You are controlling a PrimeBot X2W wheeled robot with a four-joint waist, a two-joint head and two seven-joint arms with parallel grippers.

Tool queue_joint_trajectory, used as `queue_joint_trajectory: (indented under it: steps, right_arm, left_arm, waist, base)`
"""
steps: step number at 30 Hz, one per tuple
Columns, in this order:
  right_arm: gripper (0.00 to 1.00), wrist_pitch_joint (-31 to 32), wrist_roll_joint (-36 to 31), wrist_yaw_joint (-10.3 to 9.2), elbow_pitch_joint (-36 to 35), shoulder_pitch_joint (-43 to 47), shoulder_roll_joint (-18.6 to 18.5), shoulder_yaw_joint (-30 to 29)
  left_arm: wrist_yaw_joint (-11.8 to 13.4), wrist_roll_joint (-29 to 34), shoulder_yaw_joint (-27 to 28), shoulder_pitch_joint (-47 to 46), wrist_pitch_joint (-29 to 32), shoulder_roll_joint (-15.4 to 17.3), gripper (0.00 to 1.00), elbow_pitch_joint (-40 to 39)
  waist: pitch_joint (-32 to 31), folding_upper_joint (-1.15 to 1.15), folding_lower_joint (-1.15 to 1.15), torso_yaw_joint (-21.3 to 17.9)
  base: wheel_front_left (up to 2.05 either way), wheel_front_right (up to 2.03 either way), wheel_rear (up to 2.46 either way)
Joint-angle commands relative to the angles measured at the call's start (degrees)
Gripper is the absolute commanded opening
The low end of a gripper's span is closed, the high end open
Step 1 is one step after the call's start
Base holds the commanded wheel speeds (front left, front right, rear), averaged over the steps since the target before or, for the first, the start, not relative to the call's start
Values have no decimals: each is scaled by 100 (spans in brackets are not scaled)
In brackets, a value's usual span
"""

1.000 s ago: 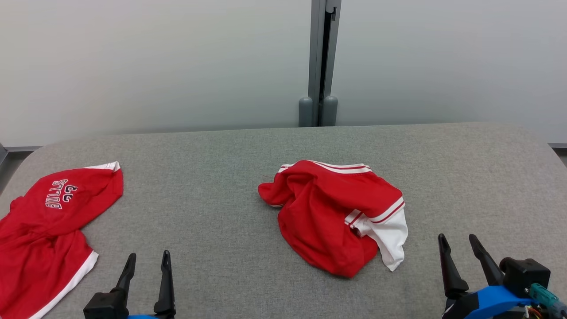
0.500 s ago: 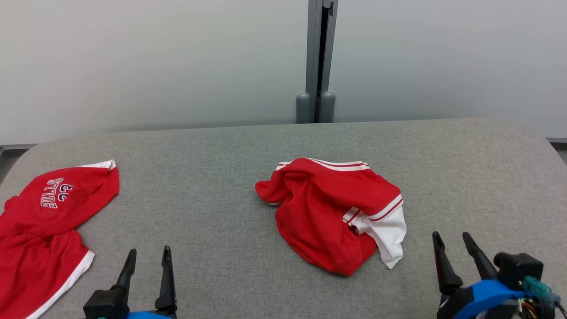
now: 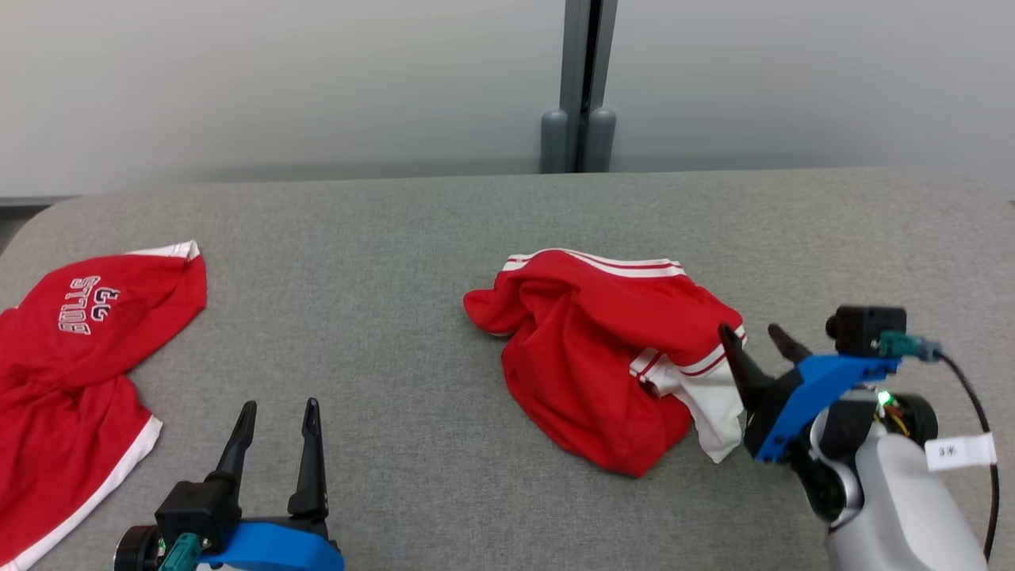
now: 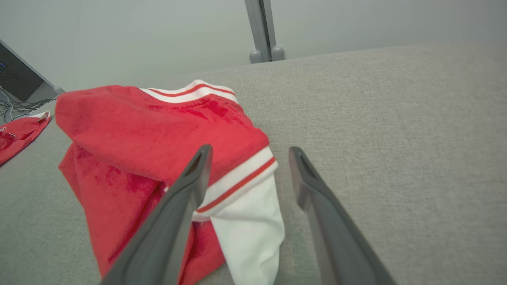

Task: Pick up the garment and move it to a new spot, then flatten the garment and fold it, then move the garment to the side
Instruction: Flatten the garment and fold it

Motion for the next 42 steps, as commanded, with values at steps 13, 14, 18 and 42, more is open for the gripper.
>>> queue_joint_trajectory:
  steps: [13,14,18,42]
  right_arm:
    - [100,858,30,3,980,-1287,-485,326]
    - [100,951,93,3,1051,-1330,-529,417]
    - [100,1217,487,3,1227,-1444,-668,805]
    - [0,1475,3305,4,-832,-1444,-136,1355]
  left_arm:
    - [-31,25,-106,-348,-24,47,100,9]
    - [-34,25,-113,-356,-25,46,100,14]
    - [-33,28,-143,-390,-33,40,100,40]
    - [-65,-117,-241,-130,-101,-20,100,164]
  waist:
    - [366,-2,-1,247]
    - [379,-2,-1,259]
    - [419,-2,-1,297]
    - [-288,-2,-1,289]
  base:
    - [0,0,0]
    - [0,0,0]
    - [0,0,0]
    - [0,0,0]
